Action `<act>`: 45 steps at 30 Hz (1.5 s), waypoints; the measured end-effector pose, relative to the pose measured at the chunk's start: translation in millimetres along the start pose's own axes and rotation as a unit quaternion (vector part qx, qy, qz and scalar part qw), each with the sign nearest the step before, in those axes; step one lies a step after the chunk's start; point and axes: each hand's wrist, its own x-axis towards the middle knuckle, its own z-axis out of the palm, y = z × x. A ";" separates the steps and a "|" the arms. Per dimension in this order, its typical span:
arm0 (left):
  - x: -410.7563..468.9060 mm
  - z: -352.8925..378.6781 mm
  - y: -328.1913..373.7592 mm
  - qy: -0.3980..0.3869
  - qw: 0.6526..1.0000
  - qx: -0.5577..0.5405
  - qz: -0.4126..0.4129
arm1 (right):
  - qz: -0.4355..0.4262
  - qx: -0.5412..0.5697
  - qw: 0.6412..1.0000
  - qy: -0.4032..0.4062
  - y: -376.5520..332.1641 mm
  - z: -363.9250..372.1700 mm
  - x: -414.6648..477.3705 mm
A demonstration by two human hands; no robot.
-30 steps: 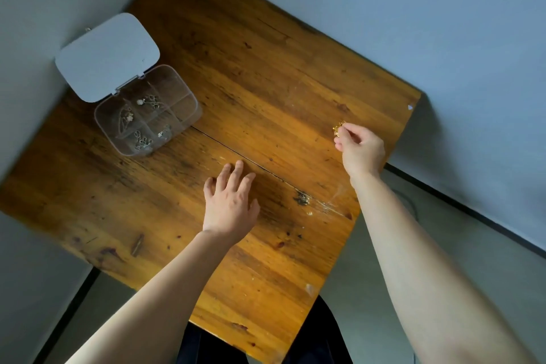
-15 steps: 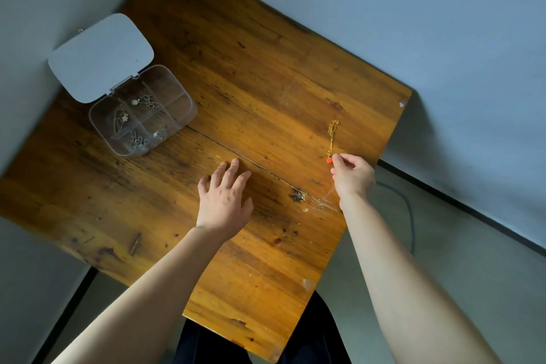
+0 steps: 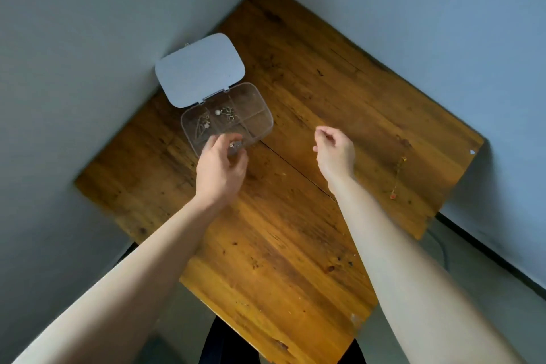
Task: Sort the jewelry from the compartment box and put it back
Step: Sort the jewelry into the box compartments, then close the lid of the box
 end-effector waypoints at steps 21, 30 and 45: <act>123.1 -66.4 -53.3 0.144 0.909 -0.318 -0.227 | -0.122 -0.138 0.979 -0.091 -11.7 90.9 18.8; 72.3 -76.5 -63.3 0.184 0.962 -0.144 -0.139 | -0.133 -0.164 0.971 -0.110 -11.3 82.3 3.7; -17.6 -38.8 -84.6 0.068 0.995 0.068 0.011 | 0.020 0.014 0.990 -0.138 -3.2 53.5 -21.9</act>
